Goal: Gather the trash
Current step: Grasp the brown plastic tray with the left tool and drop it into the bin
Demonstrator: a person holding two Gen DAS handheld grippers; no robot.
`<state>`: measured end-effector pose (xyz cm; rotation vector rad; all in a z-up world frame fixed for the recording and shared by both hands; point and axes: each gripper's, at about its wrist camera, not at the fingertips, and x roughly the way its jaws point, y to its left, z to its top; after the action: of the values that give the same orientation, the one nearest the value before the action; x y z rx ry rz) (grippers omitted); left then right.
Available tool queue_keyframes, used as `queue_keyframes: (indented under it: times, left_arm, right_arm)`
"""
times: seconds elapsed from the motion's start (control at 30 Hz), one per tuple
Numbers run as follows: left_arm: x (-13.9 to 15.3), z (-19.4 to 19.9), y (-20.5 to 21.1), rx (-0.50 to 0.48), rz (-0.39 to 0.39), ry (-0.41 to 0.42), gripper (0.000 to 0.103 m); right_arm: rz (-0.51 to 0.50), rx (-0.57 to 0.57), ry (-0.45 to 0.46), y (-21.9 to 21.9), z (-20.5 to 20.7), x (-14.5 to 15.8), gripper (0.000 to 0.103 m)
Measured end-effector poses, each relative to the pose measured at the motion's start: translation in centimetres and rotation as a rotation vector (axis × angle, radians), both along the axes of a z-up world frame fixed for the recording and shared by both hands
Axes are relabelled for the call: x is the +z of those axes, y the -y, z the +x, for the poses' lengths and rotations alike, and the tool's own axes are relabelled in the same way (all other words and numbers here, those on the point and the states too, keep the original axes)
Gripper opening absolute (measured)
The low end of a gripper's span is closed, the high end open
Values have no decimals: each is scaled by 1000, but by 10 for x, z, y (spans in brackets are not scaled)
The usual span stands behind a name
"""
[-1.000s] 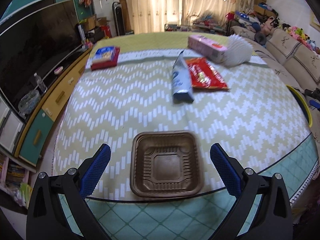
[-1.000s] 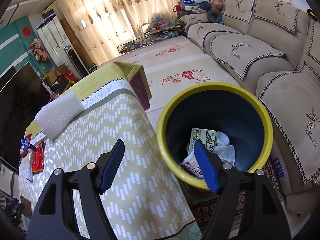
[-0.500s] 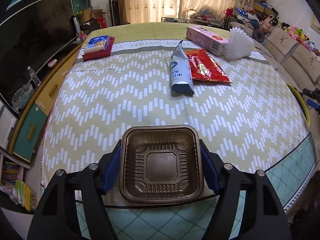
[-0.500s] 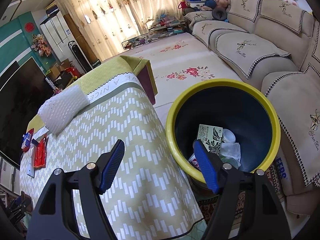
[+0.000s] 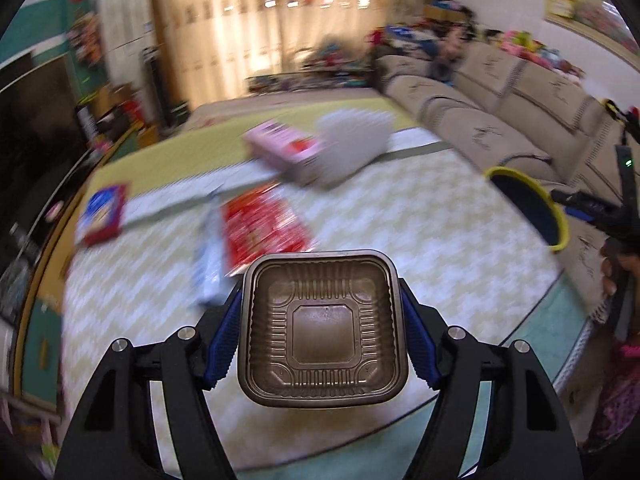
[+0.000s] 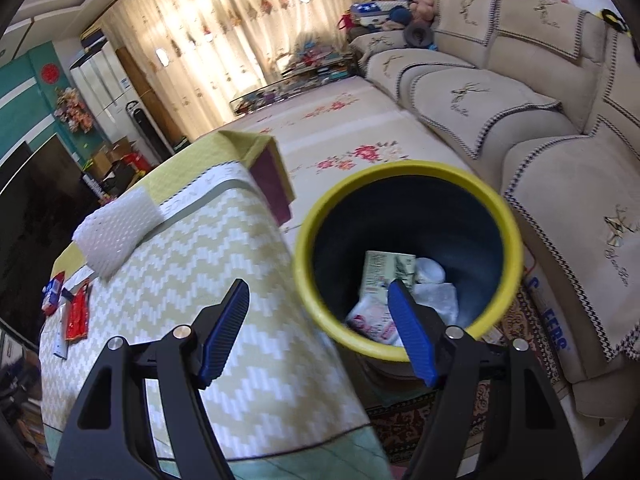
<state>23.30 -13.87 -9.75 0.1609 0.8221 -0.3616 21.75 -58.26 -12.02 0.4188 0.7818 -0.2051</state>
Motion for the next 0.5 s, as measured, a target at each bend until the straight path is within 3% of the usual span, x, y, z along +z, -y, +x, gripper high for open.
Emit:
queue_keyframes:
  times: [0.17, 0.5]
  left_arm:
    - [14, 22, 81, -164, -2, 17, 70]
    - [7, 63, 265, -449, -8, -55, 70]
  right_arm:
    - [-19, -97, 17, 36, -26, 0, 68]
    - [-10, -256, 21, 105, -76, -8, 69]
